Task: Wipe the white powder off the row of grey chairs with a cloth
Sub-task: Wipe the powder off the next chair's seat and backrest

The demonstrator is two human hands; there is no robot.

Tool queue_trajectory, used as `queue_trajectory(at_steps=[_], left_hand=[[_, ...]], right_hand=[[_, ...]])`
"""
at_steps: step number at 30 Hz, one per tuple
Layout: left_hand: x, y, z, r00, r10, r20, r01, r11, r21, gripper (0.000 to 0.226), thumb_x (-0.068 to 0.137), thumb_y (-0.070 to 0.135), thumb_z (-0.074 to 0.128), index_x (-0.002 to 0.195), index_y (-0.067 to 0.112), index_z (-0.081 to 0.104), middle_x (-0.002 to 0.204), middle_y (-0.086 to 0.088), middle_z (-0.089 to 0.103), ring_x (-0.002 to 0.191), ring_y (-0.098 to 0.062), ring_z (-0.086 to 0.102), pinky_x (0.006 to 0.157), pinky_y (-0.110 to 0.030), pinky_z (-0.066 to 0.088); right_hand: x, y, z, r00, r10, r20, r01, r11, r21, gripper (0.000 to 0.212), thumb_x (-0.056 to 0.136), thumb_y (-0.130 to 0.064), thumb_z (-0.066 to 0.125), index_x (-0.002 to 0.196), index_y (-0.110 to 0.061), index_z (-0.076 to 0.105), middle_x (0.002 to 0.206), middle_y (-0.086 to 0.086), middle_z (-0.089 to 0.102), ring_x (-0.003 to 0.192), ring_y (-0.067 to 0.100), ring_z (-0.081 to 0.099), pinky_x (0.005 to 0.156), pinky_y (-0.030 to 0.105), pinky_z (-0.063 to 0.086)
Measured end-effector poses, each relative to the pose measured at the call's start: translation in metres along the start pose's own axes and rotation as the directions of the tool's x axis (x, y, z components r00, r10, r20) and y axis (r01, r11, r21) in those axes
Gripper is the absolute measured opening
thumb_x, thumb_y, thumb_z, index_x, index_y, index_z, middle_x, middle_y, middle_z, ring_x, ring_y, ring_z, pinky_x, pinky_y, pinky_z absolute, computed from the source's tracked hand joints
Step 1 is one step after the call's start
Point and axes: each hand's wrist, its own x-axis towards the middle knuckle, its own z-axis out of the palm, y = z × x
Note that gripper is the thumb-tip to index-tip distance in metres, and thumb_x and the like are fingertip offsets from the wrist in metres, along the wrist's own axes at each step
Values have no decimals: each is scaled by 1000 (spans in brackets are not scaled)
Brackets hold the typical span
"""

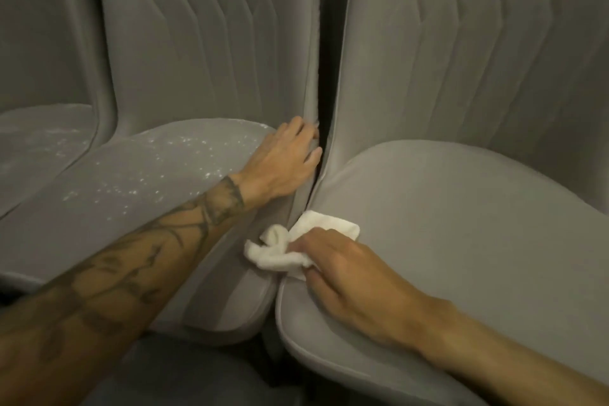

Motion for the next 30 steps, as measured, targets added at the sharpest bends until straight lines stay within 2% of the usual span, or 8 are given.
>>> queue_trajectory(at_steps=[5, 7, 11, 14, 17, 24, 27, 30], left_hand=[[-18, -4, 11, 999, 13, 32, -13, 1000, -5, 51, 101, 41, 42, 135, 6, 54, 132, -15, 49, 108, -36, 56, 93, -54, 49], [-32, -2, 13, 998, 22, 59, -20, 999, -31, 50, 101, 42, 44, 136, 7, 53, 139, -13, 48, 118, -34, 54, 100, -52, 46], [-67, -9, 15, 991, 88, 98, -90, 996, 12, 47, 106, 45, 47, 143, 17, 52, 150, -5, 44, 132, -28, 45, 111, -45, 37], [-84, -11, 12, 990, 91, 112, -92, 996, -1, 51, 105, 55, 42, 144, 23, 53, 149, 1, 46, 136, -21, 40, 112, -39, 31], [-93, -8, 10, 988, 108, 113, -109, 994, 0, 62, 100, 64, 28, 143, 27, 54, 148, 5, 46, 135, -17, 40, 111, -37, 30], [-94, -8, 15, 988, 124, 91, -122, 992, -26, 57, 100, 63, 31, 141, 30, 55, 149, 7, 45, 134, -16, 37, 110, -37, 29], [-93, -10, 15, 987, 141, 76, -140, 990, -13, 57, 99, 62, 31, 139, 30, 57, 147, 7, 47, 133, -17, 40, 109, -37, 32], [-89, -9, 17, 986, 158, 46, -159, 987, 4, 50, 100, 60, 34, 130, 31, 60, 136, 8, 51, 124, -16, 45, 104, -38, 36]], right_hand=[[-36, -30, -16, 981, -94, 167, 51, 968, 247, 22, 100, -17, 51, 118, -26, 59, 114, -14, 58, 103, -1, 52, 88, 14, 40], [-30, -25, -17, 990, -67, 125, 40, 978, 204, 24, 99, -17, 53, 120, -29, 58, 114, -17, 58, 104, -4, 51, 89, 9, 38], [0, -13, 0, 999, -3, 38, -1, 996, 93, 16, 101, -21, 51, 114, -22, 59, 108, -9, 59, 96, 5, 53, 87, 25, 44], [-38, -24, -1, 991, -69, 111, 56, 991, 118, 32, 101, -20, 53, 132, -28, 54, 127, -14, 55, 115, -1, 50, 98, 15, 39], [-83, -35, -20, 960, -254, 120, 211, 935, 286, 37, 104, -24, 48, 140, -32, 52, 140, -22, 49, 136, 5, 44, 109, 21, 37], [-26, -28, -20, 998, -49, -50, 53, 995, 84, 34, 95, -10, 60, 124, -26, 60, 119, -13, 60, 109, 2, 55, 94, 18, 43], [-37, -33, -11, 993, -88, 78, 86, 996, 23, 31, 96, -13, 56, 125, -26, 57, 122, -11, 56, 111, 8, 52, 98, 25, 41], [-66, -32, -40, 980, -108, 169, 89, 989, 118, 20, 102, -17, 53, 118, -27, 60, 119, -17, 57, 113, 6, 55, 95, 29, 44]])
